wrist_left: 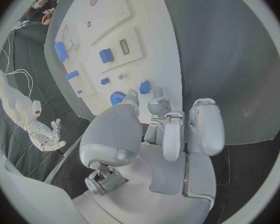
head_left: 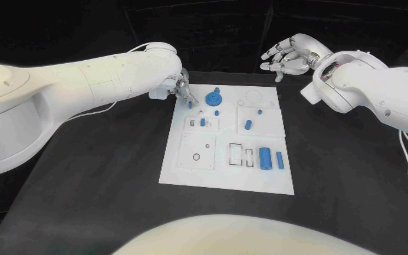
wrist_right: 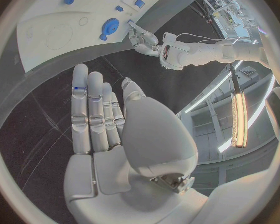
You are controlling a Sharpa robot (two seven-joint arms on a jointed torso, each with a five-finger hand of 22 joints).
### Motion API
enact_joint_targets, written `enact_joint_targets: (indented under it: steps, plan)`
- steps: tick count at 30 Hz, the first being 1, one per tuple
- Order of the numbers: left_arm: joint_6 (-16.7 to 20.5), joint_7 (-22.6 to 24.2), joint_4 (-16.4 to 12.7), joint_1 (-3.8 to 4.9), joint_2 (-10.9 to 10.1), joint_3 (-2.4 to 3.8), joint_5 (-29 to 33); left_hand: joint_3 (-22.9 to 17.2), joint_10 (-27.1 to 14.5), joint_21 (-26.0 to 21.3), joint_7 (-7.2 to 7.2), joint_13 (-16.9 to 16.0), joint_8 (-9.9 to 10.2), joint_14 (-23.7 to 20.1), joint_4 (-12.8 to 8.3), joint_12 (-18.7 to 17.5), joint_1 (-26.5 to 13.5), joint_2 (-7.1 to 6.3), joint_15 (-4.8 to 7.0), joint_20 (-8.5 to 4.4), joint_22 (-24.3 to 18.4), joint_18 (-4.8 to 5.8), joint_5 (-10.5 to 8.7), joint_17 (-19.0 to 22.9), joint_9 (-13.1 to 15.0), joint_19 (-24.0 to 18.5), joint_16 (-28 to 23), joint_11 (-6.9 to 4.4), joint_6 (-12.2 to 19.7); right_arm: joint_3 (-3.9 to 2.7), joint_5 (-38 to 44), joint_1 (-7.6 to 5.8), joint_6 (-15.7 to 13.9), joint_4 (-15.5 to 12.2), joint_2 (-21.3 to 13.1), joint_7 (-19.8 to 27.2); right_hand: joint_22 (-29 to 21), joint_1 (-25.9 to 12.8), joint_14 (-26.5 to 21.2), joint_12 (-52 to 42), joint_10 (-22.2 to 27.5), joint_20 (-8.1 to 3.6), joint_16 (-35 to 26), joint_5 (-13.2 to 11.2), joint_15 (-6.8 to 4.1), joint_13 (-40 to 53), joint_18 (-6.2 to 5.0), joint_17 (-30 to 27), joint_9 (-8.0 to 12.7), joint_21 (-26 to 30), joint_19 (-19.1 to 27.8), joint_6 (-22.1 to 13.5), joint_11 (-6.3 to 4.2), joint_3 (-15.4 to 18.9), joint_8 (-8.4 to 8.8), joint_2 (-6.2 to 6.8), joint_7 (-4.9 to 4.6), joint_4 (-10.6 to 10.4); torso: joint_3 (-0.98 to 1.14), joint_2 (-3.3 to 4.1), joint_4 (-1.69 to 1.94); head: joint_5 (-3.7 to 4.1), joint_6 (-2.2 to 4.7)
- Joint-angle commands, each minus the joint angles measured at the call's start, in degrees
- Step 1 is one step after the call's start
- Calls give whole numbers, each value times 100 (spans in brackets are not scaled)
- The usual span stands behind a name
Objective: Assemble the parts on the task board
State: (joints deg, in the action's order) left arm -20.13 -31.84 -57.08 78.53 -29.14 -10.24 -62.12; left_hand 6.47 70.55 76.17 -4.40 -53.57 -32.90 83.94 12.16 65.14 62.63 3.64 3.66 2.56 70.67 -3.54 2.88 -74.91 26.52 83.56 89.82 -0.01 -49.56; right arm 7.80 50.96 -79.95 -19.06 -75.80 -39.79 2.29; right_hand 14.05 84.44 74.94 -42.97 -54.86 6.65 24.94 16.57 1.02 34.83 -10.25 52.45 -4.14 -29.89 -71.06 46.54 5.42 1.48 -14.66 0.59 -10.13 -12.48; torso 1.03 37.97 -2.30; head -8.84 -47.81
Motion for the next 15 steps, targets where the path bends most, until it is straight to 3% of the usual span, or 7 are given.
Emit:
enact_joint_targets:
  steps: [1,15]
  plan:
    - [-134,60,-11,1,7,2,-2,28,36,31,1,-7,26,606,-5,29,78,12,-5,-9,13,-43,-19,-1509,-7,31,18,14,-49,-4,-12,-12,25,-1,8,43,-6,70,9,-38,45,-10,26,32,-14,-8,-21,3,7,38,-41,-36,-13,31,-28,8,-11,4,1,0,-2,3,0]
    - [-49,105,-79,-16,-5,2,118,38,42,29,14,-8,9,606,-29,33,155,68,2,-14,13,-44,-18,-1509,-8,30,18,4,-94,-4,-12,-12,22,6,13,42,-9,92,4,-35,50,-11,25,91,-14,-28,-21,2,8,47,-44,-43,-12,43,-37,3,-13,3,4,-4,1,12,-13]
